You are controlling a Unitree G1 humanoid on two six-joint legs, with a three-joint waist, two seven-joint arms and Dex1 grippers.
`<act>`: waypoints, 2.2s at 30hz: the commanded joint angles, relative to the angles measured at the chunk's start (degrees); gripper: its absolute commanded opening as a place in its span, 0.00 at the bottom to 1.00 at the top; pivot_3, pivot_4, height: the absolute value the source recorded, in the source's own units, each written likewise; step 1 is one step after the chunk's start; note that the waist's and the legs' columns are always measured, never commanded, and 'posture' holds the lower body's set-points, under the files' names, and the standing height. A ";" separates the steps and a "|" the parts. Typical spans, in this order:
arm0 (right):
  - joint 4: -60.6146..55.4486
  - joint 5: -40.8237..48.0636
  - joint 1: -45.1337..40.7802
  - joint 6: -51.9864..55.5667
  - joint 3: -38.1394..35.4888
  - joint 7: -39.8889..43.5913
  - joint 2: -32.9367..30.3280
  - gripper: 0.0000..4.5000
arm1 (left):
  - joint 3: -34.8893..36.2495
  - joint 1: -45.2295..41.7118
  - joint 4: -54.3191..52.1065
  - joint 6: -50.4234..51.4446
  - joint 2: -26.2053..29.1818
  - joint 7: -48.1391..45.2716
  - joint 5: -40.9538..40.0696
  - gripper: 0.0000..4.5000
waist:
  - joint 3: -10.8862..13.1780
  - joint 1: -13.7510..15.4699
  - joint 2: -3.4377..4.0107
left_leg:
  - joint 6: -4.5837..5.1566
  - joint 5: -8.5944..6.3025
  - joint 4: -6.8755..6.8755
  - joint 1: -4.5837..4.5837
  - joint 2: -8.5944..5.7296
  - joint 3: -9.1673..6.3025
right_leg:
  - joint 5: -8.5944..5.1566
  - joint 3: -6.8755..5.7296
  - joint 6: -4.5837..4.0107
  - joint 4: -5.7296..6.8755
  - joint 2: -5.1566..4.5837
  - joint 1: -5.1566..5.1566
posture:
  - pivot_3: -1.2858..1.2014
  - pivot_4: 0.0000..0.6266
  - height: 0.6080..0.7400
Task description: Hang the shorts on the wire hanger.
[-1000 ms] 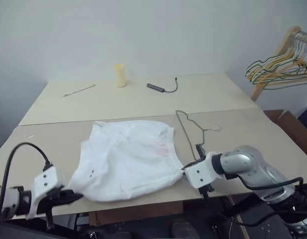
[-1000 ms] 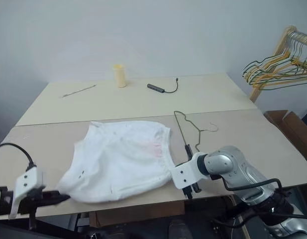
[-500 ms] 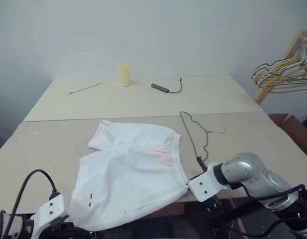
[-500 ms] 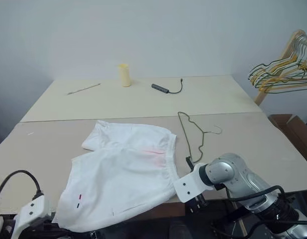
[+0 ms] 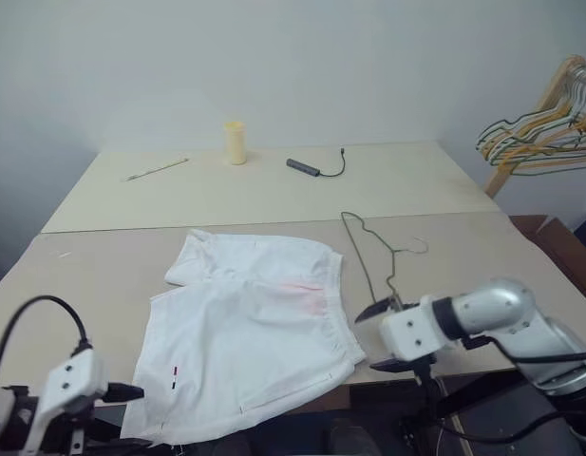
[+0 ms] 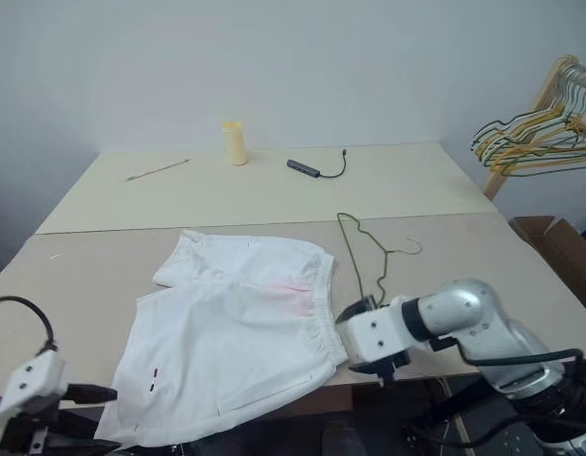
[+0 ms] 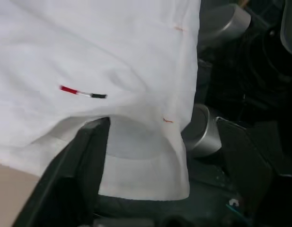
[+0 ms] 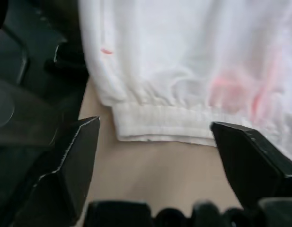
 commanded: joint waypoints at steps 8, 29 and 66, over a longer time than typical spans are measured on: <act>14.80 -0.06 -17.74 44.52 -8.67 -35.04 24.29 1.00 | -3.21 -24.40 -0.43 6.79 -3.51 13.05 -12.93 1.00 | -0.10 -0.26 -0.09 | -0.01 0.01 0.03 -0.12 -0.02 -0.04 | 0.59 0.11 -0.13 0.08 0.06 -0.05 | 0.46 0.00 1.00; 25.46 0.19 -15.86 48.52 -8.45 -54.03 41.28 1.00 | -22.19 -41.32 -0.09 2.73 -3.55 15.00 -11.72 1.00 | -0.13 -6.70 0.17 | -0.18 -0.07 0.10 -0.93 -0.15 -0.47 | 0.79 0.34 0.19 0.17 0.07 -0.84 | 0.44 0.00 1.00; 30.39 -2.90 -16.24 49.66 -2.75 -57.64 41.92 0.01 | -24.43 -41.20 -0.36 2.62 -6.72 20.00 -11.54 1.00 | -0.52 -7.76 -0.02 | -0.18 -0.08 0.11 -0.51 -0.06 -0.50 | 0.82 0.43 0.23 0.10 0.18 -0.38 | 0.44 0.00 1.00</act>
